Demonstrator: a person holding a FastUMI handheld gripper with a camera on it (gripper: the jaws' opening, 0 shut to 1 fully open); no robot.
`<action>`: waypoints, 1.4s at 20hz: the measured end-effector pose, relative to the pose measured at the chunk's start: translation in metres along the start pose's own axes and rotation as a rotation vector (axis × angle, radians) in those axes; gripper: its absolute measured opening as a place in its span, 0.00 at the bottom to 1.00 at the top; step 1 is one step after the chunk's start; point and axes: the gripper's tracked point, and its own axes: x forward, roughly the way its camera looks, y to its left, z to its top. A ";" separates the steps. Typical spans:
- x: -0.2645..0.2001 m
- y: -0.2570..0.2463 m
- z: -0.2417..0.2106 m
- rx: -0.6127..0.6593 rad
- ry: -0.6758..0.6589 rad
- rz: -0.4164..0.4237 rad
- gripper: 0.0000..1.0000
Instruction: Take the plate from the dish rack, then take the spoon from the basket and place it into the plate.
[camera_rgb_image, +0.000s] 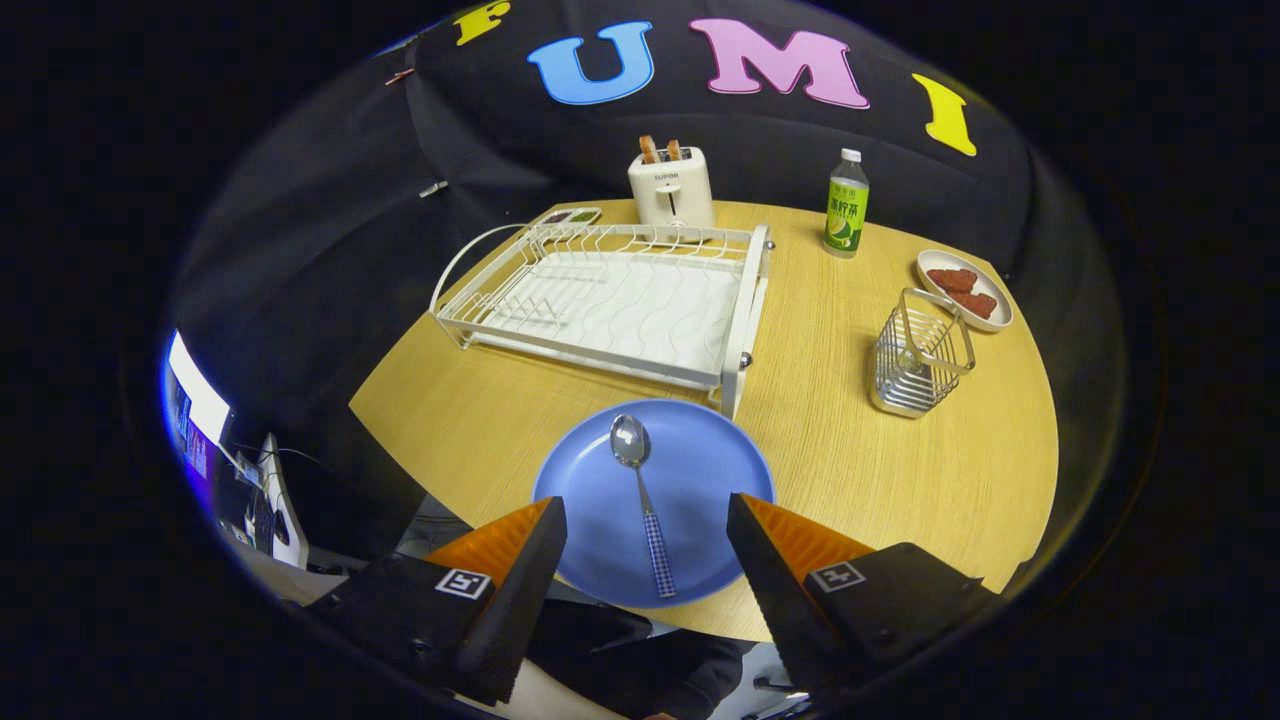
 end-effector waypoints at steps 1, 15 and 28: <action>-0.003 -0.001 0.008 0.001 -0.018 -0.003 0.99; -0.092 -0.022 0.181 -0.126 -0.407 -0.133 0.99; -0.166 -0.019 0.261 -0.126 -0.648 -0.188 0.98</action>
